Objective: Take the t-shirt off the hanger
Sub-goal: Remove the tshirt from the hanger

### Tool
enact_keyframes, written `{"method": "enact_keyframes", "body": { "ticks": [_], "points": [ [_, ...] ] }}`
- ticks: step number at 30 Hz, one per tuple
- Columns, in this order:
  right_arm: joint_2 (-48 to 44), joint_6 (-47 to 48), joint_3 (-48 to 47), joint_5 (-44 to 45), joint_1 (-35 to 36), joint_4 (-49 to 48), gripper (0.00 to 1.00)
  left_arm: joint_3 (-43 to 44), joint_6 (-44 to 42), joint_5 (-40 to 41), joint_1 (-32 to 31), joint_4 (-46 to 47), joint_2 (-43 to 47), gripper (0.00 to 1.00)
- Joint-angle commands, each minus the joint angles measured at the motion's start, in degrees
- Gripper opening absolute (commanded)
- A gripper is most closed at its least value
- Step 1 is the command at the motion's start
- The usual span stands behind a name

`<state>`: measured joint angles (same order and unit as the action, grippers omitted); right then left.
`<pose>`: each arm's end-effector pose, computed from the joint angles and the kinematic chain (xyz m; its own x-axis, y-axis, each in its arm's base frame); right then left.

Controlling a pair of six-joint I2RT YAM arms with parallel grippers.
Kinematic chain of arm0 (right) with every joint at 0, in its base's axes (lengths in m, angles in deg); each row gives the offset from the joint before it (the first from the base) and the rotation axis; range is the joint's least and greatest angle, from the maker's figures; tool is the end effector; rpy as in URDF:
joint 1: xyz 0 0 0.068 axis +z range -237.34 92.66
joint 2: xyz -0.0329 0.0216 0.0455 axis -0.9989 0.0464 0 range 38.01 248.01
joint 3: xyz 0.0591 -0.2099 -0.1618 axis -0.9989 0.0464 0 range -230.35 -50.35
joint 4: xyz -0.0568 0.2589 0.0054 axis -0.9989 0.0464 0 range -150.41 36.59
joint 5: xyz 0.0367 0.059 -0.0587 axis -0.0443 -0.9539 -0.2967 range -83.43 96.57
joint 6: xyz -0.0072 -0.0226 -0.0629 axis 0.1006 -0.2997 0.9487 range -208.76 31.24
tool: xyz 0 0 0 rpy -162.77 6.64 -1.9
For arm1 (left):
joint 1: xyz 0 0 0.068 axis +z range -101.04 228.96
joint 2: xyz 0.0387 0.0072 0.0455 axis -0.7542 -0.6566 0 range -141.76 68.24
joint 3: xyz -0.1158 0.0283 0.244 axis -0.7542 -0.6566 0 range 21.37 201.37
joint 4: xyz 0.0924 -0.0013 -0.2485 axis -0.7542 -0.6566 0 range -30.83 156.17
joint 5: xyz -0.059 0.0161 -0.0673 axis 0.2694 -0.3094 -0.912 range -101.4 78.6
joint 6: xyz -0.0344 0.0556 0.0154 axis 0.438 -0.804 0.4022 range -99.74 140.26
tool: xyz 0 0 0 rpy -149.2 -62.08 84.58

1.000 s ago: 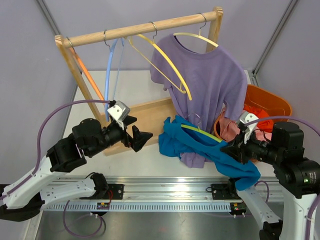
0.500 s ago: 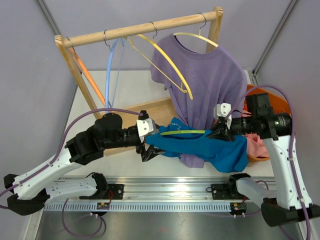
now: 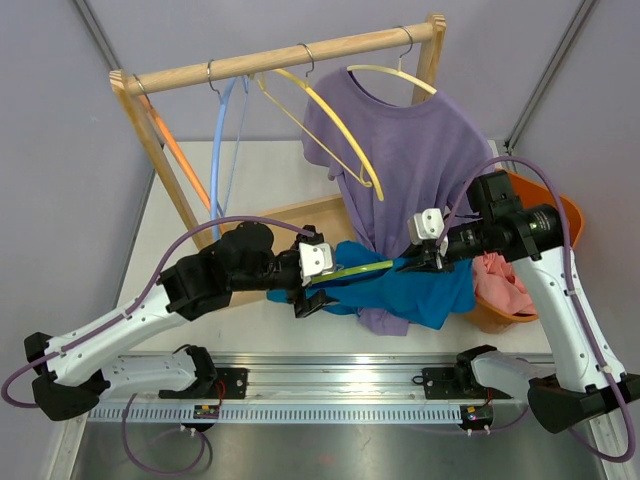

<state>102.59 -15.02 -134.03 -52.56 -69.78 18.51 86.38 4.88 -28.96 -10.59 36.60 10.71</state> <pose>0.1519 0.0963 0.4010 0.3128 -0.4177 -0.8530 -0.9497 -0.1499 -0.2749 0.1046 -0.2098 0.3800 0.0718 0.3767 -0.9235 0.9796 0.1474 0.1363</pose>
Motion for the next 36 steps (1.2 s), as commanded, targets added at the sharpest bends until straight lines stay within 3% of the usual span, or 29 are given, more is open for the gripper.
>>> {"method": "enact_keyframes", "body": {
  "ticks": [1, 6, 12, 18, 19, 20, 23, 26, 27, 30, 31, 36],
  "points": [
    [0.55, 2.03, -3.16, -5.99, 1.42, 8.89, 0.0, 1.08, -2.02, -0.11, 0.14, 1.35, 0.15, 0.87],
    [1.16, 0.98, -2.98, -5.99, 2.39, 7.92, 0.0, 1.43, -2.11, 4.46, 0.14, 1.88, -0.03, 0.61],
    [2.31, -2.1, -4.21, -8.01, 2.48, 6.43, 0.0, 1.17, -2.12, 4.29, 0.14, 1.26, -0.12, 0.57],
    [3.54, -5.0, -5.53, -10.3, 2.48, 5.2, 0.0, 1.08, -1.68, 3.06, 0.05, 1.44, -0.12, 0.37],
    [3.63, -5.18, -5.62, -10.47, 2.48, 5.2, 0.0, 1.17, -1.41, 2.89, 0.13, 1.44, -0.03, 0.33],
    [3.63, -5.27, -5.44, -10.48, 2.56, 5.11, 0.0, 1.17, -1.32, 2.88, 0.14, 1.52, 0.14, 0.22],
    [3.71, -7.19, -5.18, -9.77, 2.48, 3.98, 0.0, 1.26, -0.45, 3.15, 0.14, 1.61, 1.11, 0.0],
    [3.54, -14.98, -4.56, -8.64, 2.48, -1.1, 0.0, 1.17, 0.78, 4.28, 0.14, 1.44, 2.42, 0.0],
    [3.36, -18.07, -4.13, -8.37, 2.56, -3.22, 0.02, 1.08, 1.4, 4.73, 0.22, 1.44, 2.78, 0.0],
    [3.1, -31.51, -3.77, -5.83, 2.48, -13.06, 0.27, 1.17, 4.2, 6.4, 0.66, 0.39, 3.49, 0.0],
    [3.1, -34.85, -4.03, -5.03, 2.48, -17.09, 0.43, 1.34, 5.08, 7.1, 0.84, -0.49, 3.66, 0.0],
    [5.82, -47.44, -11.39, 2.26, 2.48, -21.26, 0.68, 2.83, 12.28, 8.59, 2.07, -5.23, 3.05, 0.0]
  ]
}}
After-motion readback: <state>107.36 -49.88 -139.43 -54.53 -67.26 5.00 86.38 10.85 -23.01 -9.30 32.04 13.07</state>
